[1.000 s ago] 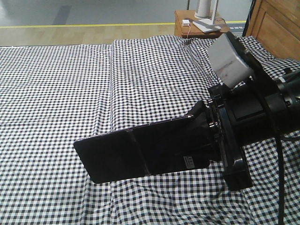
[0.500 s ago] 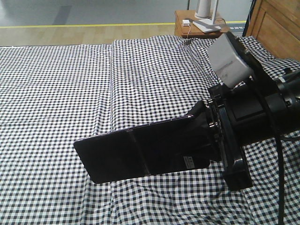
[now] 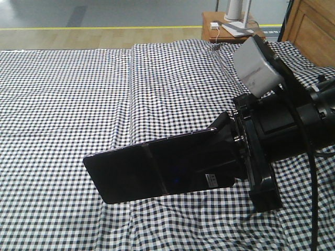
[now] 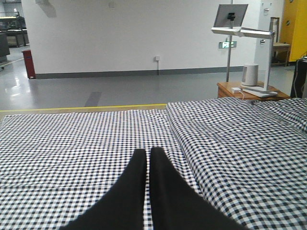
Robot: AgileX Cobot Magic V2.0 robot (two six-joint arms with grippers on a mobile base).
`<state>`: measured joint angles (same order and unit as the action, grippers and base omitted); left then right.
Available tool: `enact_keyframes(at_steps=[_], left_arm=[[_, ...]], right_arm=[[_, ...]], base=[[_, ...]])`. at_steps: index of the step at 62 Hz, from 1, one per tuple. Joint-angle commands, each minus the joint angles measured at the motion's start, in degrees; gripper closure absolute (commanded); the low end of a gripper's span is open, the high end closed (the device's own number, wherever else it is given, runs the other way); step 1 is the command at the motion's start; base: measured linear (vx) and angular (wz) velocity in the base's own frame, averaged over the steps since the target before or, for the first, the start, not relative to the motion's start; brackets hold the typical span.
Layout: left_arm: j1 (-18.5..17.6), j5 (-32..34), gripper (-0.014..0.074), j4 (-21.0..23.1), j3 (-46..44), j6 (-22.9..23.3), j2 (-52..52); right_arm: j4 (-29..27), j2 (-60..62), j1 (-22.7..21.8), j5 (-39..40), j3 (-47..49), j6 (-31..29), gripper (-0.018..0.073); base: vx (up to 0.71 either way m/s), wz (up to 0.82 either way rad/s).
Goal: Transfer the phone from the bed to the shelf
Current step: 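Hold the phone in the right gripper while the base turns away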
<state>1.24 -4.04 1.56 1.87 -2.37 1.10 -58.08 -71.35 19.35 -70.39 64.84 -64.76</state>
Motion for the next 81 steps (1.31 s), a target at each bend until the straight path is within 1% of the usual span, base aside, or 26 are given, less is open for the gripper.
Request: enact_keyframes(at_steps=[1,17,40,81], left_arm=[[-0.02,4.04,0.0595,0.56,-1.43,0.50,0.31],[-0.02,4.04,0.0595,0.56,-1.43,0.50,0.31],[-0.02,4.04,0.0595,0.56,-1.43,0.50,0.31],[-0.02,4.04,0.0595,0.56,-1.43,0.50,0.31]], right_arm=[[-4.69,1.48,-0.10,-3.32,1.48,0.00,0.0561],[-4.69,1.48,-0.10,-3.32,1.48,0.06,0.0561],[-4.69,1.48,-0.10,-3.32,1.48,0.06,0.0561],[-4.69,1.48,-0.10,-3.32,1.48,0.06,0.0561]], base=[[-0.04,0.15],[-0.06,0.24],[-0.10,0.41],[-0.14,0.54]])
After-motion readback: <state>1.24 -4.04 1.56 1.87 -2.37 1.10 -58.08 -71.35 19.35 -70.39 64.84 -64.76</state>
